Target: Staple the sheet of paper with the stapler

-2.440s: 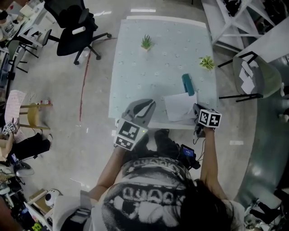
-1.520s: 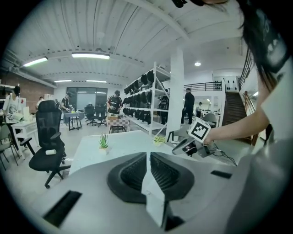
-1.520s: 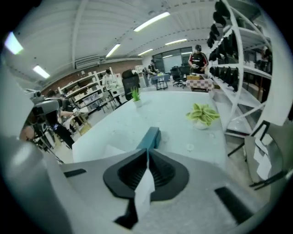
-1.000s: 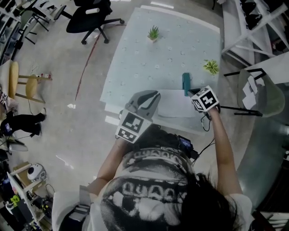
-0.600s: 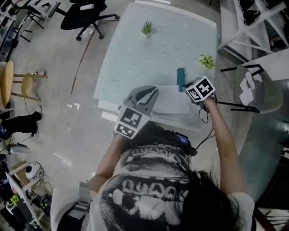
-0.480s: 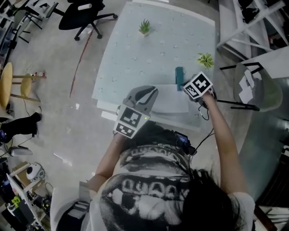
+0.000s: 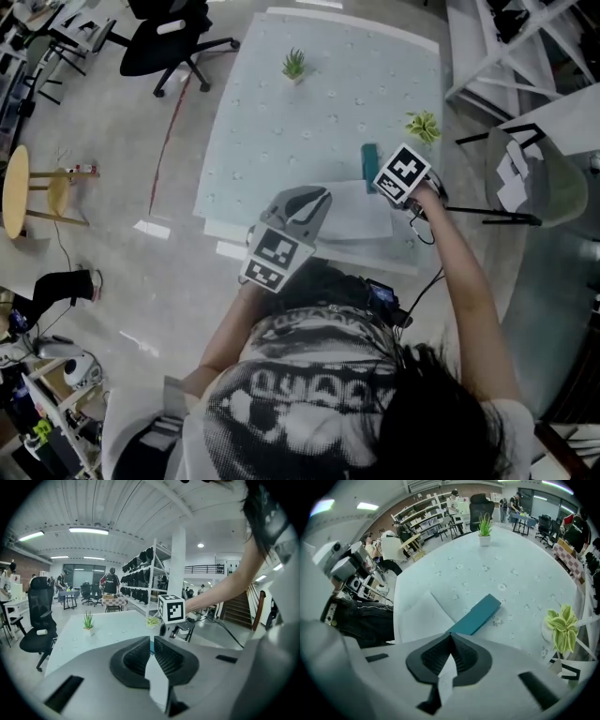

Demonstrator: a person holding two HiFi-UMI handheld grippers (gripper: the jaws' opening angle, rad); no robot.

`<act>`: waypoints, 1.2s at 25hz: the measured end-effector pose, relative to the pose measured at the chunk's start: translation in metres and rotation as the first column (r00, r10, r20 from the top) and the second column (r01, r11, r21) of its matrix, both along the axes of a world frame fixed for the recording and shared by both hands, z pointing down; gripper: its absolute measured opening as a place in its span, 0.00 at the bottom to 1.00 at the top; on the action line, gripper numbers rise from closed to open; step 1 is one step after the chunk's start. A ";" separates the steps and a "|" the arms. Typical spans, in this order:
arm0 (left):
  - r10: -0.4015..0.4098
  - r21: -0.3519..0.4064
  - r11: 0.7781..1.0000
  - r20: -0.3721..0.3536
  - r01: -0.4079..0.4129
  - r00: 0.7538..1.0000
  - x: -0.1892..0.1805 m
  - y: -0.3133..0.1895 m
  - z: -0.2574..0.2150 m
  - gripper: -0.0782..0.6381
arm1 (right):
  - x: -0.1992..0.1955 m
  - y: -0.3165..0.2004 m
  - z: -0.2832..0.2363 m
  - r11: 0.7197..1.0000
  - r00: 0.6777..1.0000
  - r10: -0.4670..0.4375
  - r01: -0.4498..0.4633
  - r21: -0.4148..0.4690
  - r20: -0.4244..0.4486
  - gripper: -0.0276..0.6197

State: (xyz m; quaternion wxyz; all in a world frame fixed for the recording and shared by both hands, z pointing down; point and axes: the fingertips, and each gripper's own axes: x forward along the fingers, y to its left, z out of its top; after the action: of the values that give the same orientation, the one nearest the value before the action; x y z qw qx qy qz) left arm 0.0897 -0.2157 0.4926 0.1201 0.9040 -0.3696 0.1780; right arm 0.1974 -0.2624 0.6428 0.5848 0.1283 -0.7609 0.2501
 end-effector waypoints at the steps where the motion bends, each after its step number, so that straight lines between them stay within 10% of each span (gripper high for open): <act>1: 0.006 0.003 1.000 0.001 -0.006 1.000 0.001 0.001 -0.002 0.14 | 0.000 0.001 0.000 1.000 1.000 0.004 -0.004 -0.003 0.001 0.05; 18: -0.008 0.032 0.999 0.021 0.008 1.000 -0.016 0.025 -0.014 0.14 | 0.005 0.004 -0.009 0.983 0.992 0.095 -0.108 0.152 0.089 0.04; 30: 0.058 0.035 0.998 0.063 -0.061 0.996 -0.037 0.057 -0.019 0.14 | 0.003 0.029 -0.051 0.820 0.848 0.373 -0.492 0.295 0.377 0.03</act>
State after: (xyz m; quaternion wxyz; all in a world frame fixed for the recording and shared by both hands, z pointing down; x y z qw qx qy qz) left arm 0.0528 -0.1586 0.4739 0.0867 0.9108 -0.3492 0.2026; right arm 0.2004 -0.2332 0.5921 0.3519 0.3705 -0.8249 0.2419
